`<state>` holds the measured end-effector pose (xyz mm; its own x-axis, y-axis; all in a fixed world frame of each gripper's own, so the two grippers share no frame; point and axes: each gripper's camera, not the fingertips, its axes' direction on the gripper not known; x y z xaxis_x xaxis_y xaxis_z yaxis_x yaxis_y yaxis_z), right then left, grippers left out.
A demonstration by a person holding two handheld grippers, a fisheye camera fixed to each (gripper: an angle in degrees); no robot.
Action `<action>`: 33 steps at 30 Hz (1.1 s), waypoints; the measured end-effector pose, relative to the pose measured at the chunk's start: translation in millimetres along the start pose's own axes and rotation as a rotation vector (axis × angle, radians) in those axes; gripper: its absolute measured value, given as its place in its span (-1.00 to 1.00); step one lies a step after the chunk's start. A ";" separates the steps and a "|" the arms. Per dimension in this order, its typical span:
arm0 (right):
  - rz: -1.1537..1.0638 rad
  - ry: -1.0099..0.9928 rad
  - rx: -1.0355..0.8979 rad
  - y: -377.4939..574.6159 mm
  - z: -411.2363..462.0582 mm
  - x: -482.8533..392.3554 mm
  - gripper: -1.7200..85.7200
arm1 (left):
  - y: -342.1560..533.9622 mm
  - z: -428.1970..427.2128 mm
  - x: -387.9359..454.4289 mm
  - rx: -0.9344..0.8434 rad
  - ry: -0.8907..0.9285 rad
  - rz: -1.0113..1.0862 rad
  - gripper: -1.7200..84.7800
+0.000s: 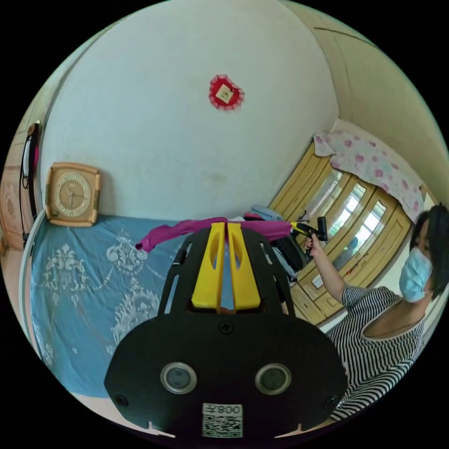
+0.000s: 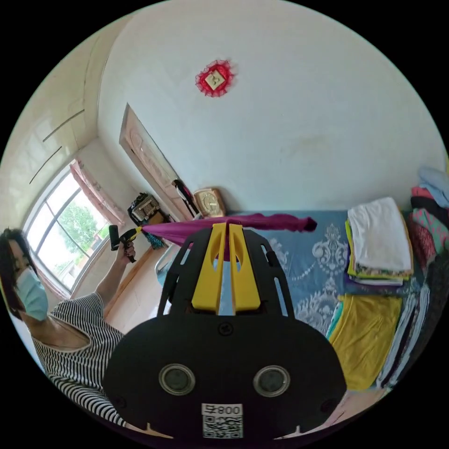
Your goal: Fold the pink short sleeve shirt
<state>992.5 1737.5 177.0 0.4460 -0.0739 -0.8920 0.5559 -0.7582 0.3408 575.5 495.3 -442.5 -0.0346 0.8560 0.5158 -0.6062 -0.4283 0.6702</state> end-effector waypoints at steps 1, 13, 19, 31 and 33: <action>0.030 0.006 -0.033 36.2 -0.2 8.3 -0.95 | 32.5 1.6 2.6 -0.030 0.004 -0.016 -0.94; 0.644 0.028 -0.520 370.2 121.5 172.5 -0.95 | 387.7 108.4 -96.1 -0.448 0.006 -0.600 -0.94; 0.648 0.040 -0.516 386.5 127.0 181.7 -0.95 | 424.4 98.5 -104.8 -0.429 0.009 -0.595 -0.94; 0.698 0.057 -0.531 423.4 150.1 210.4 -0.95 | 506.5 100.2 -149.2 -0.458 -0.043 -0.635 -0.94; 0.719 0.063 -0.530 433.6 153.0 216.3 -0.96 | 524.7 99.8 -158.8 -0.457 -0.051 -0.655 -0.93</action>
<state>1222.7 1293.7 86.4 0.8406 -0.3682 -0.3972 0.3710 -0.1427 0.9176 342.2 105.7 -119.5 0.4704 0.8737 0.1239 -0.7566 0.3271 0.5661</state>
